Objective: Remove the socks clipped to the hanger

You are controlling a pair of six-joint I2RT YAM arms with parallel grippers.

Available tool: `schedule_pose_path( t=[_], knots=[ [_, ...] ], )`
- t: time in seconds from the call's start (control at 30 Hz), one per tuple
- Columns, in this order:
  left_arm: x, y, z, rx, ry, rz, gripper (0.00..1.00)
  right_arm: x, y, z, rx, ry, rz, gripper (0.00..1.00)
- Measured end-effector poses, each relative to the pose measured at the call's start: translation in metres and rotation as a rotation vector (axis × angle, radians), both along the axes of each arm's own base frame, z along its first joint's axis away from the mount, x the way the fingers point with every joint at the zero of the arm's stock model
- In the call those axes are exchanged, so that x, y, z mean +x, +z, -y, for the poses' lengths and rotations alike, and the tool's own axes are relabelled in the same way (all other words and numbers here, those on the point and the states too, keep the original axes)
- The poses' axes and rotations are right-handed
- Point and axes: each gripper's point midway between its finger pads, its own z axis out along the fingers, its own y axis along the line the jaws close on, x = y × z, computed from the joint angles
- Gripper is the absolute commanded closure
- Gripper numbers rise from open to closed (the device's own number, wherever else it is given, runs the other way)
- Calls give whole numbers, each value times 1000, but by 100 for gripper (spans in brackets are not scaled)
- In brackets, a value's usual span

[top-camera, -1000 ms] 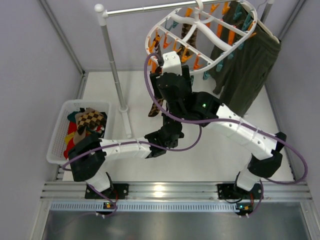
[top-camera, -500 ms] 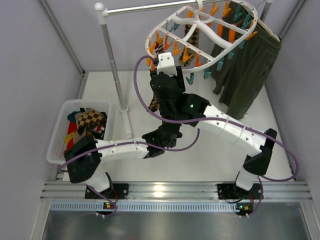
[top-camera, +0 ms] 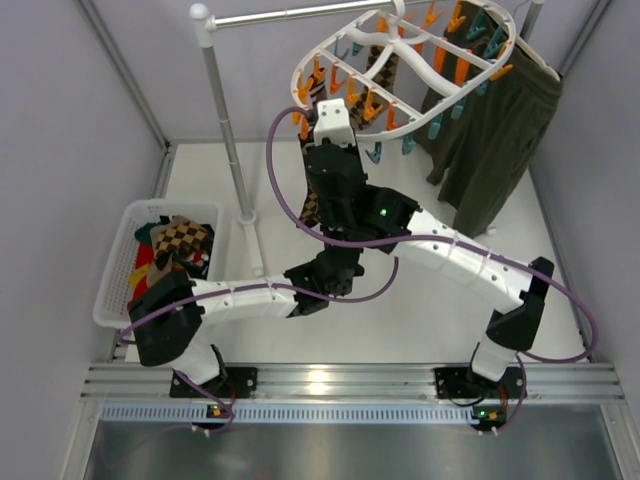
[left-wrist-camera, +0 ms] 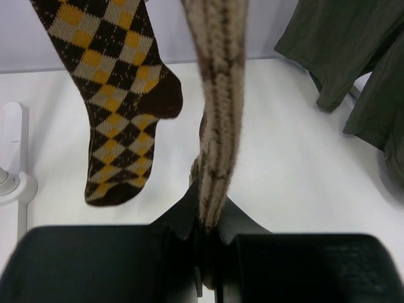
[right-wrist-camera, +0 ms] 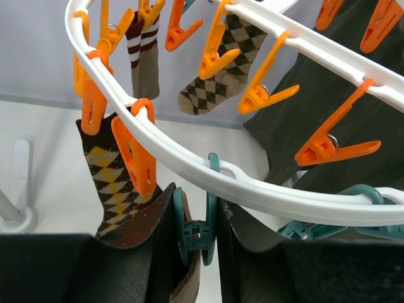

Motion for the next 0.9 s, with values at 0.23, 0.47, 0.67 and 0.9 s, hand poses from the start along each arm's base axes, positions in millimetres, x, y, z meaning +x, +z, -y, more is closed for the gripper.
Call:
schedule_pose_path(
  t=[0.23,0.47,0.67,0.9],
  knots=[
    [-4,-16,-4,-3,-11,-21,100,0,1,0,9,0,4,89],
    [-31,-58,-43,-50,-29,-87,100,-2,-6,-3,47,41,-12,75],
    [-44,-48,-87,-142,22,-146,100,-12,-2,-8,144,155,-37,6],
    [-38,-11,-200,-277,266,-202,96,-48,-4,-18,221,424,-120,1]
  ],
)
